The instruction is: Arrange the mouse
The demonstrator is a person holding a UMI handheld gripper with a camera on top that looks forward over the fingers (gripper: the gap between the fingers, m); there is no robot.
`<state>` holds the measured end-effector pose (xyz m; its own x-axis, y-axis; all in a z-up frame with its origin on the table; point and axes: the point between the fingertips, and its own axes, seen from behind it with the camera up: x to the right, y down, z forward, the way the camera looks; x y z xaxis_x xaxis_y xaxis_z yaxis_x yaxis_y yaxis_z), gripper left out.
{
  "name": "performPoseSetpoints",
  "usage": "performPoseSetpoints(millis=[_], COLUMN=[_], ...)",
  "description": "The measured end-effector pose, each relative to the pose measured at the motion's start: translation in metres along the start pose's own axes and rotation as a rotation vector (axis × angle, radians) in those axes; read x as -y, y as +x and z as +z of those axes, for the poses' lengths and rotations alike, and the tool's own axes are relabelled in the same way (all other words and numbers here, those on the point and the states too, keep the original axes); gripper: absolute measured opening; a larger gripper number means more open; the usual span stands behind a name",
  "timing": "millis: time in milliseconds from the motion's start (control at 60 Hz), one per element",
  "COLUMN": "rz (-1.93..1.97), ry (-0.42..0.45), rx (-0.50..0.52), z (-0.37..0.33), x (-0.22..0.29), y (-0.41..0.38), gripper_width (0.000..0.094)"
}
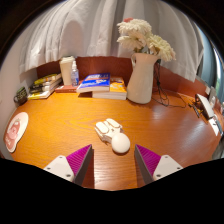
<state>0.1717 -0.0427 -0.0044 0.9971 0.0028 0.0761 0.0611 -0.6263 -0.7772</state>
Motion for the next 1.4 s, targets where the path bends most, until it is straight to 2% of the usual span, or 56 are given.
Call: performPoseSetpoints(millis=[433,583,683,833,950,1067,1133,1267,1400], rz=[0.103,0.119,0.117,0.109,0.115,0.127,0.134,0.151,0.129], ry=[-0.069,-0.092,-0.084,-0.097,-0.138,-0.168,-0.125,0.029,0.192], rx=[0.025,-0.002,0.001,-0.002,-0.002,-0.025,-0.053,-0.076,-0.031], z=[0.066,0.069,0.07,0.071,0.071,0.066,0.053,0.006,-0.054], x=[0.041,0.041,0.042,0.041,0.041,0.048,0.076,0.164,0.257], y=[0.027,0.032,0.03,0.029,0.029,0.031,0.032,0.008,-0.062], gripper_width=[0.084,0.0731,0.0539,0.0454,0.0383,0.0385,0.0387,0.0387,0.0392])
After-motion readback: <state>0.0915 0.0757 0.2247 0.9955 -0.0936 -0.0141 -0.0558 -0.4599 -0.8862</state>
